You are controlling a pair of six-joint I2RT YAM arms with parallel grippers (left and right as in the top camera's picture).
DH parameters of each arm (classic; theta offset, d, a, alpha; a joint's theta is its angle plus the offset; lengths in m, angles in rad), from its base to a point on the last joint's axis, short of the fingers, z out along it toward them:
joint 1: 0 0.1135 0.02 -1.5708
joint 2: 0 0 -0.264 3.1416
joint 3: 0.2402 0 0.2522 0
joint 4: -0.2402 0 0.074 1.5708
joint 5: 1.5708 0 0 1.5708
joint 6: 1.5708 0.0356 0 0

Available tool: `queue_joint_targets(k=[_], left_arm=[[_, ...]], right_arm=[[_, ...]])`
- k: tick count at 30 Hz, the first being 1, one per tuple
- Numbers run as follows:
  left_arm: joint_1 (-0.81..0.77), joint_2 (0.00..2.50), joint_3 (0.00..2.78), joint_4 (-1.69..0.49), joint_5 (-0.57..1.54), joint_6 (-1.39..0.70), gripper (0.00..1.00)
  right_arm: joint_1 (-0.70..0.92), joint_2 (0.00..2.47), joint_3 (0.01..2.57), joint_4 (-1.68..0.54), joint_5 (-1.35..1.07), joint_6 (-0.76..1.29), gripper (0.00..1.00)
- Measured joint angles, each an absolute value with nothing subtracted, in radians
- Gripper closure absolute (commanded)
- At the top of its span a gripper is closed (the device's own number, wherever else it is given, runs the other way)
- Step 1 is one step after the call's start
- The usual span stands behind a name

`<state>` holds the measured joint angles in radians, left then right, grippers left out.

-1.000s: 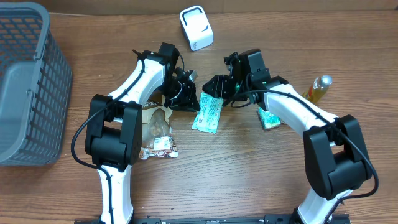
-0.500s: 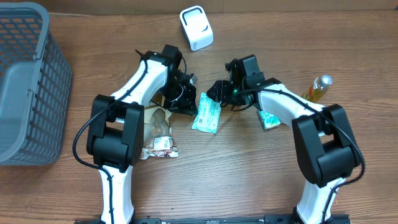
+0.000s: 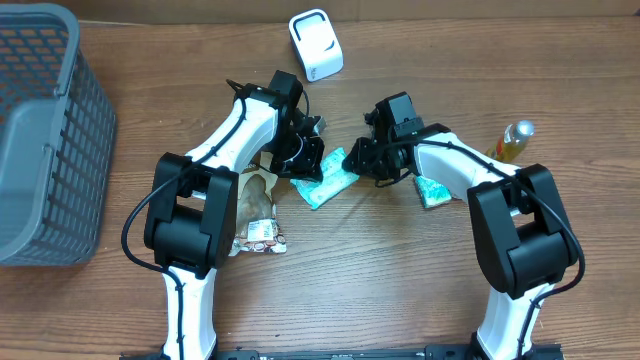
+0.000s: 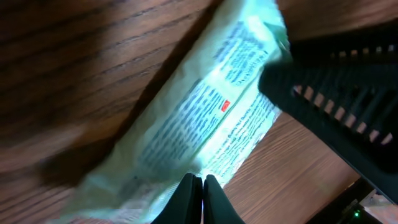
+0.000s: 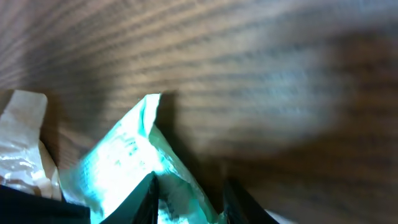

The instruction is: Scan the item barcode

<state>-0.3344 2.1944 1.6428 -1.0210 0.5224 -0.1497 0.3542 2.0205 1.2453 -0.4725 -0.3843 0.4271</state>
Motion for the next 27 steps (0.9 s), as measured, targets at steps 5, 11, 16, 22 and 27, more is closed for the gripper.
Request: queue_joint_targets(k=[5, 11, 16, 22, 27], left_arm=[[-0.334, 2.194, 1.643, -1.021, 0.521, -0.150, 0.95], [-0.334, 2.194, 1.643, -1.021, 0.519, -0.150, 0.94], [-0.333, 2.194, 1.643, -1.013, 0.519, -0.150, 0.92], [-0.333, 2.194, 1.643, -1.015, 0.471, -0.178, 0.96], [-0.328, 2.194, 1.644, -1.022, 0.387, -0.216, 0.96]], right_arm=[[0.354, 1.984, 1.247, -0.603, -0.376, 0.442, 0.70], [0.354, 1.929, 1.245, -0.738, -0.366, 0.455, 0.62], [0.354, 1.852, 1.245, -0.722, -0.361, 0.459, 0.21], [0.354, 1.833, 1.244, -0.655, -0.334, 0.464, 0.11], [0.354, 1.833, 1.244, -0.616, -0.282, 0.437, 0.08]])
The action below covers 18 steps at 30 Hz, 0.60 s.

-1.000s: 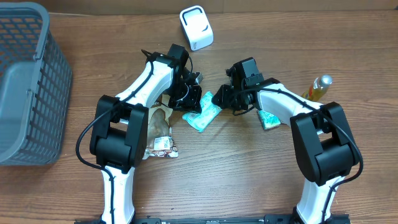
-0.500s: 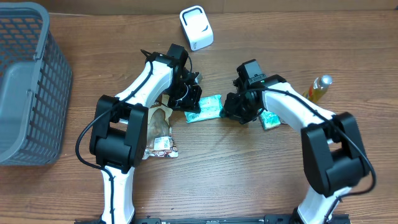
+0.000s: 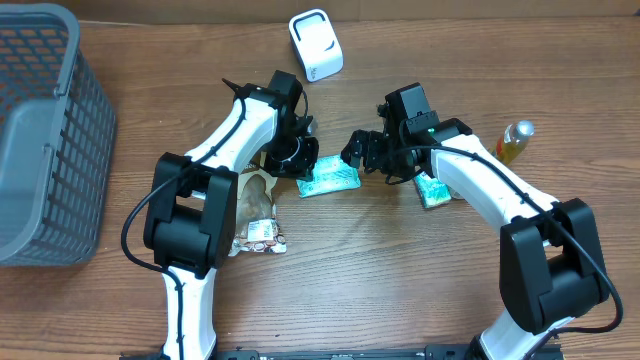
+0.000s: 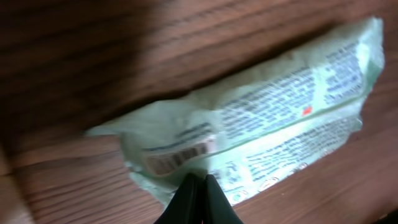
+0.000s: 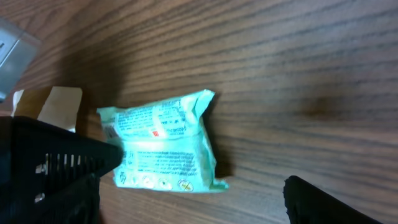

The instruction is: Scan the item barcode

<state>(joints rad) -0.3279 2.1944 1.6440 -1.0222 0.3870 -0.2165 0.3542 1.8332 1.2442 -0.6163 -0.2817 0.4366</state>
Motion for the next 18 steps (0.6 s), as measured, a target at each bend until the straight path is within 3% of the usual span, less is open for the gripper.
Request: queue_joint_targets(k=[11, 18], left_arm=[[-0.228, 2.195, 1.743, -1.070, 0.376, -0.264, 0.96], [-0.249, 2.195, 1.743, -1.070, 0.320, -0.286, 0.96]], right_arm=[[0.354, 1.836, 1.243, -0.611, -0.258, 0.379, 0.08], [0.354, 1.875, 1.243, -0.603, -0.260, 0.370, 0.09]])
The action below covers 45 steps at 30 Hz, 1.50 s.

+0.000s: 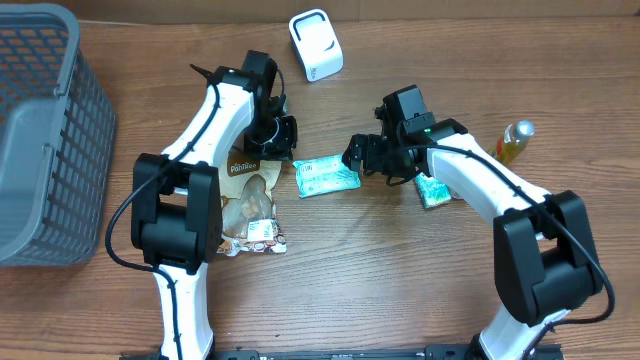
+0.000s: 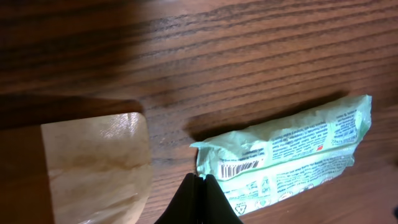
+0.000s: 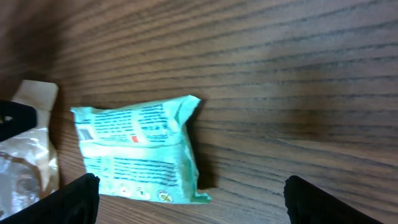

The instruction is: Scan the item barcode

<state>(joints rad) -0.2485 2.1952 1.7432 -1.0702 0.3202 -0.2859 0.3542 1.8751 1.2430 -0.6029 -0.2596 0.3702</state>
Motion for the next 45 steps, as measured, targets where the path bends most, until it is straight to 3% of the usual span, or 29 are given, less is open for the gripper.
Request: queue_joint_targets(k=[12, 45], left_arm=[[-0.326, 2.195, 1.743, -1.039, 0.252, -0.326, 0.96], [-0.354, 2.195, 1.686, -0.912, 0.234, -0.344, 0.96]], right_arm=[[0.348, 1.937, 1.242, -0.602, -0.328, 0.366, 0.09], [0.287, 1.939, 1.213, -0.579, -0.467, 0.366, 0.09]])
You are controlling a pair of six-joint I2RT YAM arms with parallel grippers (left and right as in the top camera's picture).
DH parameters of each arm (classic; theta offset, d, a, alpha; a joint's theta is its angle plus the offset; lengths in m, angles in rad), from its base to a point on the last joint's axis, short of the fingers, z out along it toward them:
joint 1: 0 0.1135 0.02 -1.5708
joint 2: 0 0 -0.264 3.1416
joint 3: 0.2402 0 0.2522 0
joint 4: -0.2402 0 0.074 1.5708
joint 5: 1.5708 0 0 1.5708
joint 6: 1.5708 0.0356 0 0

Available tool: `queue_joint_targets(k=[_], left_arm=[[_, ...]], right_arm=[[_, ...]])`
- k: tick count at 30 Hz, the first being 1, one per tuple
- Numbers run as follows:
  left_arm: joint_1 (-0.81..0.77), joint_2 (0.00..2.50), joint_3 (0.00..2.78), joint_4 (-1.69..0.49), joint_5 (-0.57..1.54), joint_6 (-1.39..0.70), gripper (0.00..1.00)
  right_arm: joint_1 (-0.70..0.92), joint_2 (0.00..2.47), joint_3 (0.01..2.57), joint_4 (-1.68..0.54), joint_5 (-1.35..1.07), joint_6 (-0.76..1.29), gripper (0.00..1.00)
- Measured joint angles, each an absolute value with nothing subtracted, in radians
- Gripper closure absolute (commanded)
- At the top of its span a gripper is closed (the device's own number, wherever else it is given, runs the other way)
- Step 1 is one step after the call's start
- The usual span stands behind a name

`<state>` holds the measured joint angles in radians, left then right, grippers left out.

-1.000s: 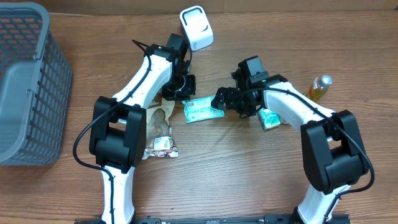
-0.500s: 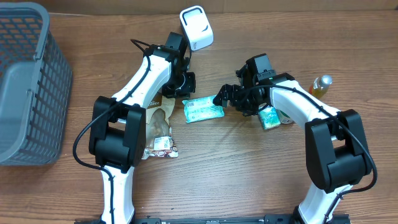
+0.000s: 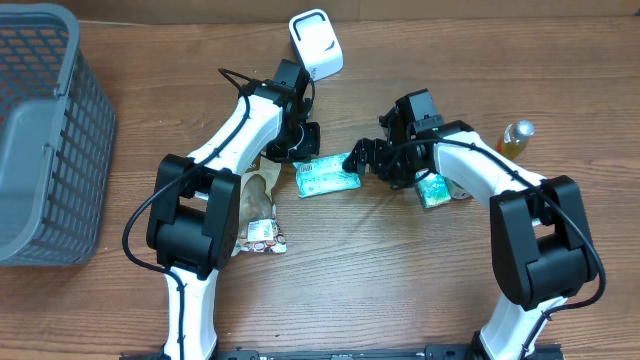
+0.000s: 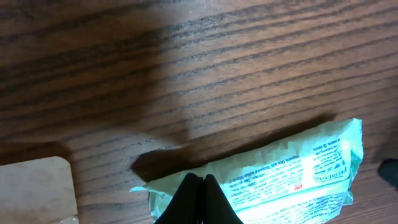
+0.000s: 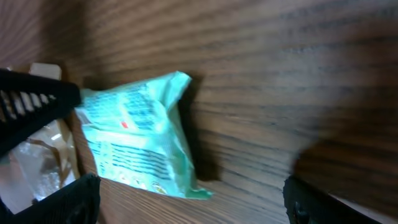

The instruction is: Scan the item barcode

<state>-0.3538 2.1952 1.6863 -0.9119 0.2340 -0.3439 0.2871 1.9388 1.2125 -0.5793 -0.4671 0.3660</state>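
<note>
A green wipes packet [image 3: 328, 177] lies flat on the wooden table [image 3: 380, 280], printed side up. My left gripper [image 3: 303, 157] is shut, and its joined fingertips [image 4: 199, 190] sit over the packet's [image 4: 280, 174] left end, covering that corner. My right gripper [image 3: 358, 162] stands wide open just right of the packet [image 5: 137, 143], apart from it, with one finger [image 5: 78, 199] low at the left of the right wrist view. The white scanner [image 3: 316, 43] stands at the back of the table.
A second green packet [image 3: 435, 190] lies under the right arm. A brown snack bag [image 3: 255, 205] lies left of the packet, its corner showing [image 4: 31, 186]. A yellow bottle [image 3: 512, 140] stands at the right. A grey basket [image 3: 45, 130] fills the far left.
My left gripper, still shut, has moved from up and left of the packet to the packet's left end. The packet has not shifted. My right gripper stays open beside it.
The packet first sat tilted with both grippers at it, the left shut against it. Then it lay flat, print and barcode up, with the right gripper open and apart. The left gripper then stood away to the left, and now sits at the packet's left end.
</note>
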Motion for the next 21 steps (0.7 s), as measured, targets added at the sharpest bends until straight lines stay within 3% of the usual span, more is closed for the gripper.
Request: queue_joint_targets(k=[6, 12, 21], left_arm=[[-0.354, 2.195, 1.686, -0.912, 0.234, -0.346, 0.95], [-0.363, 2.195, 1.686, -0.912, 0.233, -0.346, 0.96], [-0.374, 2.195, 1.686, -0.912, 0.230, -0.346, 0.96]], right_arm=[[0.287, 1.938, 1.177, -0.531, -0.488, 0.366, 0.09], [0.287, 1.935, 1.156, -0.482, -0.530, 0.377, 0.02], [0.288, 1.925, 1.105, -0.389, -0.593, 0.437, 0.02]])
